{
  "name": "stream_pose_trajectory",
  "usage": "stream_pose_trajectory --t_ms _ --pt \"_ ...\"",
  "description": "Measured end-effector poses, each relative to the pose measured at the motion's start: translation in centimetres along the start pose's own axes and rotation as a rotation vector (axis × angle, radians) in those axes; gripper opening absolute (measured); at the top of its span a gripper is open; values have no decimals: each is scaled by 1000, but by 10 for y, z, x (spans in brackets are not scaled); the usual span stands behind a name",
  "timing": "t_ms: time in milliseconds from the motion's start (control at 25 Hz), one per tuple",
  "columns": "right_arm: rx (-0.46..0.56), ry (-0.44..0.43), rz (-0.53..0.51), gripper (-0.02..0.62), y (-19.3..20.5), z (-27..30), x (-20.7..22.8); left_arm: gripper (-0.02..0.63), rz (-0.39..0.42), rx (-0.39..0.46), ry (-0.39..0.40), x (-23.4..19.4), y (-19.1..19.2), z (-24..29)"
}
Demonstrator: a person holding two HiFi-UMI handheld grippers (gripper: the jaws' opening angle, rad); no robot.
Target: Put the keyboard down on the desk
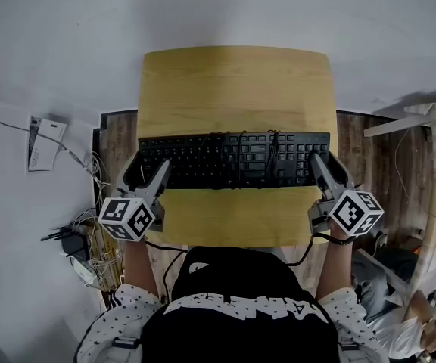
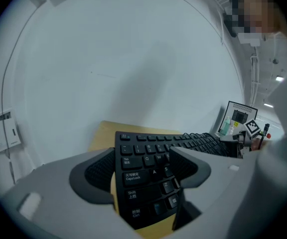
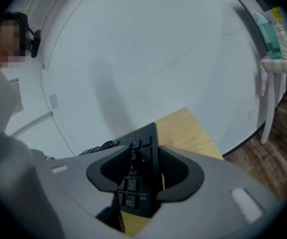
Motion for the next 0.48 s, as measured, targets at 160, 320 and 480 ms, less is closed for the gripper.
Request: stream_pose_trajectory --t_ms 160,320,480 --pt "-25 19 17 195 11 5 5 327 0 -34 0 -5 9 6" --pt "-50 41 29 195 21 10 8 330 -4 -71 5 -10 19 12" --pt "-70 69 31 196 31 15 11 350 -20 -105 12 -16 30 17"
Point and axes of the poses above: the fingertips, and each gripper's own axes: z forward along the fingers, x to its right, y out of its underside, the point moved 7 cm from there along -z, backward along the fingers, and after that the axes turned 10 degrees about -y, right-handed, at the moved point
